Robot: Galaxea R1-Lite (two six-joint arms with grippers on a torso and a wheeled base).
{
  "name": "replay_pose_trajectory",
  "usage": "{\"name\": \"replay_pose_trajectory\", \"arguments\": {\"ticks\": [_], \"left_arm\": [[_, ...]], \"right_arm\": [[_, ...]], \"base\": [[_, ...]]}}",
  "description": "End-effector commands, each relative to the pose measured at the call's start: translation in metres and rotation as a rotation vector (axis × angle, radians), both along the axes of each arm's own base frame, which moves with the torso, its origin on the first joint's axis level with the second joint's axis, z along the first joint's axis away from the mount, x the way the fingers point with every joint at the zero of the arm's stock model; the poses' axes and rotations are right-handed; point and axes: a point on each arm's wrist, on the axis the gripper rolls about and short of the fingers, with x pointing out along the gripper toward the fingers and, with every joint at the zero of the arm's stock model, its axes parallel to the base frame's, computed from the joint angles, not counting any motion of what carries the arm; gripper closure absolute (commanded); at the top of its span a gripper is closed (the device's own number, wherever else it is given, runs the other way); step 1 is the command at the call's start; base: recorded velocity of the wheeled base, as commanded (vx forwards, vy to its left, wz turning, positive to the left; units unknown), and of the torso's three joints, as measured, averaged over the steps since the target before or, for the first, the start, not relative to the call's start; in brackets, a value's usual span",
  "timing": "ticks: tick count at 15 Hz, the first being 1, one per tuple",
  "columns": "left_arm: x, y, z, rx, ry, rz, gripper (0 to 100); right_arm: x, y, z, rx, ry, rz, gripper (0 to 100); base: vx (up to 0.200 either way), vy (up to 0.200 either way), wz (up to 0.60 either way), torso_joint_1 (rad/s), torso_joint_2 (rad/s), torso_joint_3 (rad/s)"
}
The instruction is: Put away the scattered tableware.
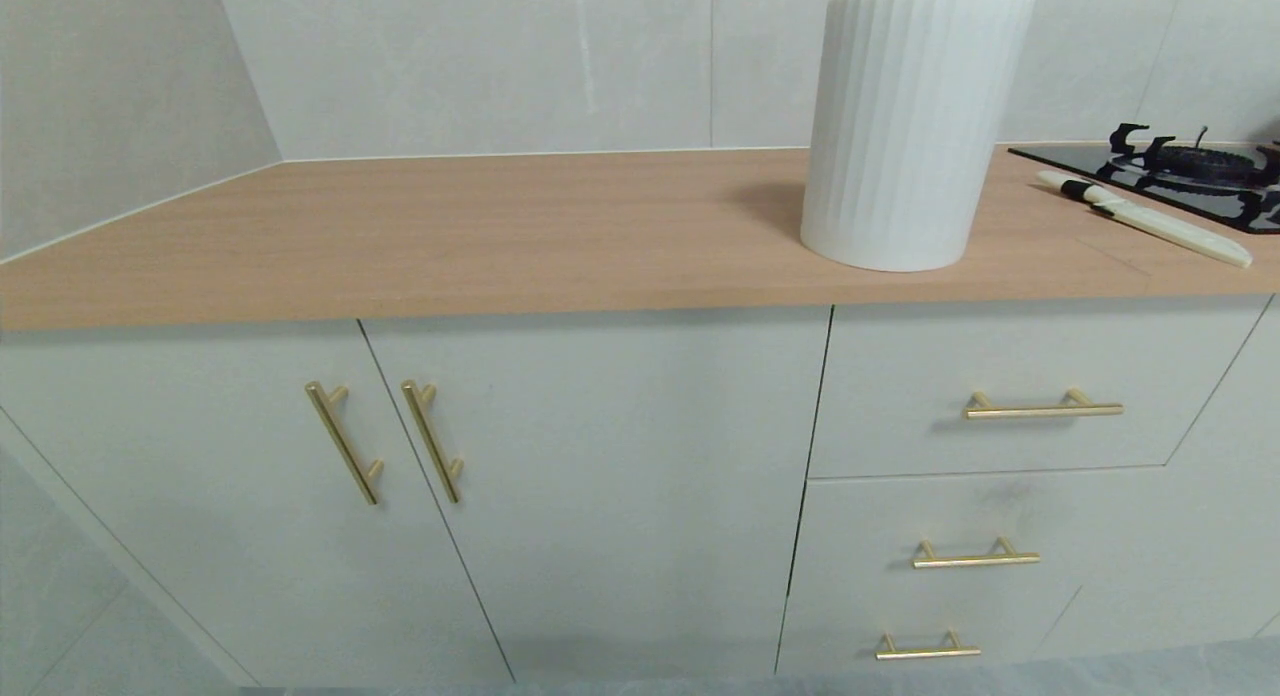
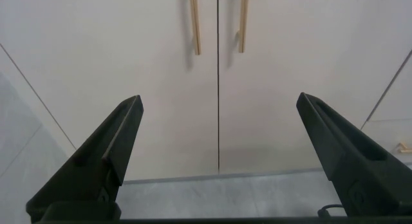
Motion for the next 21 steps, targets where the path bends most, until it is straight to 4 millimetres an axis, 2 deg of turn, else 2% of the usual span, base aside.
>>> {"name": "replay_pose_trajectory", "arguments": {"ticks": [1,5,17,21], "left_arm": [[0.0,0.0,0.0,0.0,-0.001,0.0,0],[0.0,0.0,0.0,0.0,-0.001,0.0,0],[0.0,0.0,0.0,0.0,-0.001,0.0,0],[0.0,0.0,0.0,0.0,-0.001,0.0,0]], "right_arm": [[0.0001,0.0,0.0001,0.0,0.002,0.0,0],[0.0001,0.0,0.0001,0.0,0.002,0.0,0],[0.0001,0.0,0.0001,0.0,0.002,-0.001,0],[0.0001,0.0,0.0001,0.0,0.002,-0.001,0]], "base": [[0.0,0.0,0.0,0.0,0.0,0.0],[0.0,0.0,0.0,0.0,0.0,0.0],[0.0,-0.2,0.0,0.001,0.0,0.003],[0.0,0.0,0.0,0.0,0.0,0.0]]}}
